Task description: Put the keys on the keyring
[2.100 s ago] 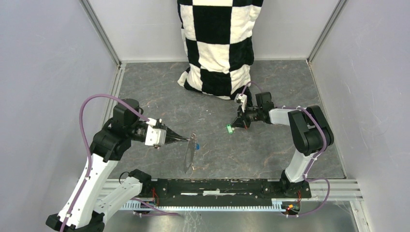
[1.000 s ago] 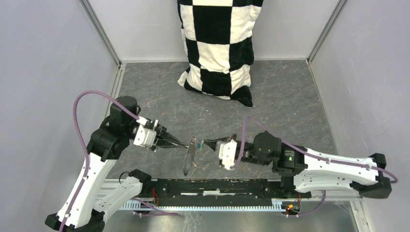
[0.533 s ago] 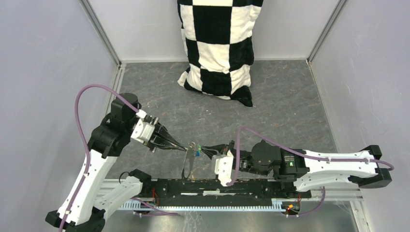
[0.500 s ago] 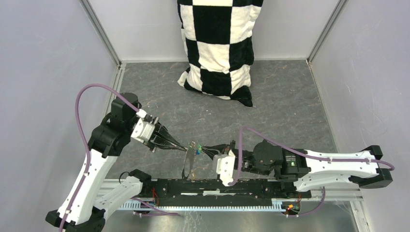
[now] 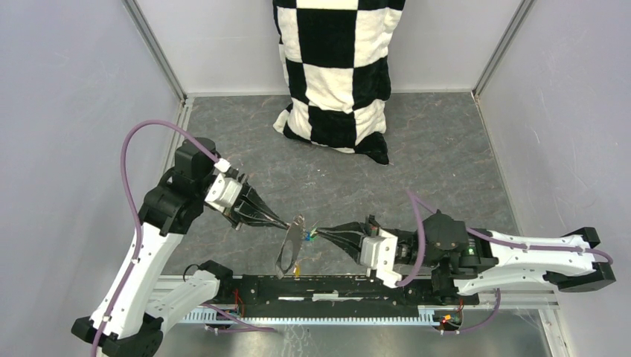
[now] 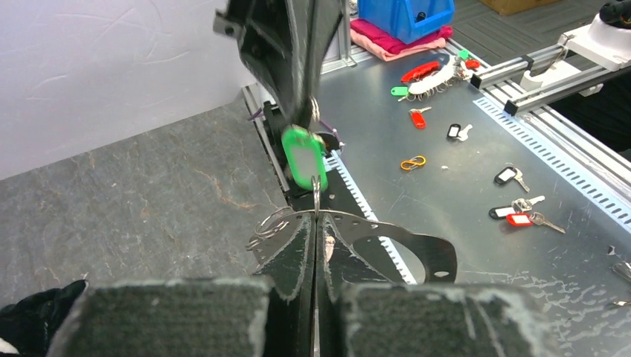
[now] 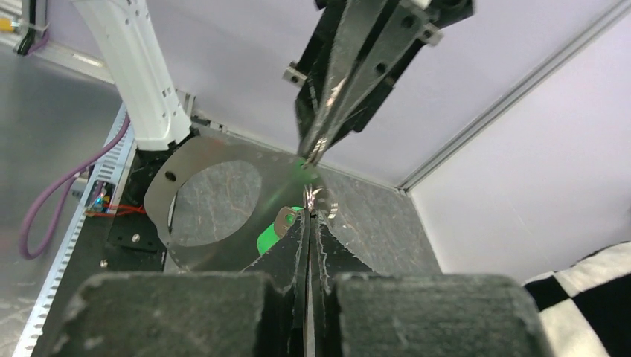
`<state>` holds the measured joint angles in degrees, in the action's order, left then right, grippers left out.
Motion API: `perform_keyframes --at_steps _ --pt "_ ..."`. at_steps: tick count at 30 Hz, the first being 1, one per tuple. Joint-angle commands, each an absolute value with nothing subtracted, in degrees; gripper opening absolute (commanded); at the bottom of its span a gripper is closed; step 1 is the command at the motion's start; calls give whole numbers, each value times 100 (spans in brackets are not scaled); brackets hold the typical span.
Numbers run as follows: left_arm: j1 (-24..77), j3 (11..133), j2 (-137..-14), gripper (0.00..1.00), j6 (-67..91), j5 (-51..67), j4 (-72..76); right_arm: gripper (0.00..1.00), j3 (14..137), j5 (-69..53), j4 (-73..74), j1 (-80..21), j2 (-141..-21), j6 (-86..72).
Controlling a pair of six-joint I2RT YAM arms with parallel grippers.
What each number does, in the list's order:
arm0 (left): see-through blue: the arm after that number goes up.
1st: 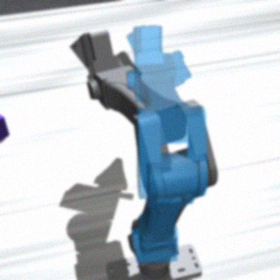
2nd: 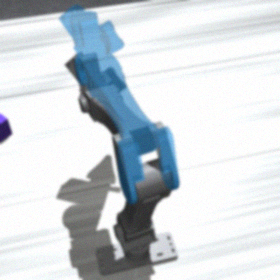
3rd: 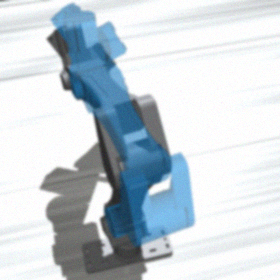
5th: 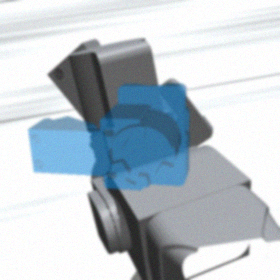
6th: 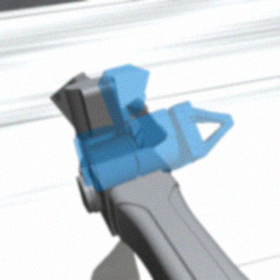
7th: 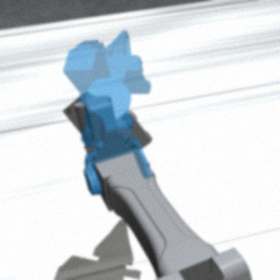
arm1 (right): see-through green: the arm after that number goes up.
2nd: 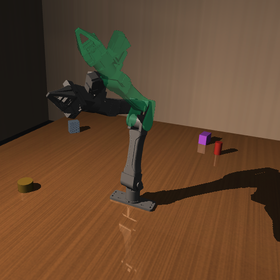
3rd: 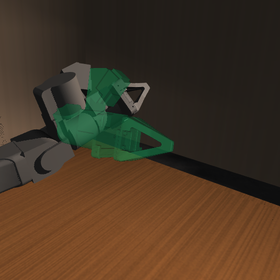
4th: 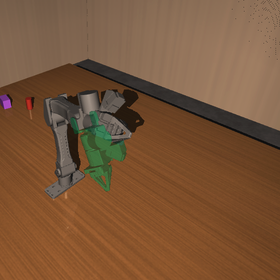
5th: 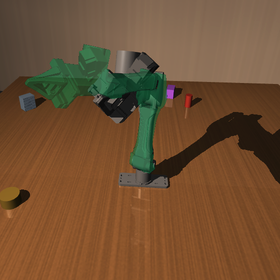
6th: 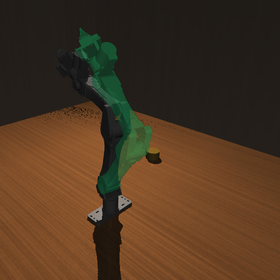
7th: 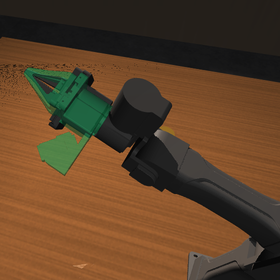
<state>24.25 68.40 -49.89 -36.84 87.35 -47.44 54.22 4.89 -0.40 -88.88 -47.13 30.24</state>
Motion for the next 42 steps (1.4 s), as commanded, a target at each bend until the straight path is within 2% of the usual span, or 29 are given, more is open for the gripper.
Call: perform_keyframes --at_steps 1,7,12,17,29,42 --pt "2446 7242 -4947 2 -3761 9361 -4580 0 5634 379 -203 -8921 -4875 3137" --pt "2443 7423 -4778 2 -4408 9201 -4537 0 5458 304 -924 -8921 -4862 3026" --pt "2448 7157 -4300 2 -5942 8208 -4145 0 5352 221 -1291 -8918 -4820 2927" --pt "2446 6903 -4111 2 -5782 7994 -3156 0 5569 454 -1088 -8921 -4944 2919" --pt "2446 6958 -3866 2 -5334 8385 -3157 0 6080 260 -869 -8926 -5011 3074" --pt "2444 6864 -3641 2 -5234 8289 -3176 0 6562 529 -26 -8866 -5304 4079"
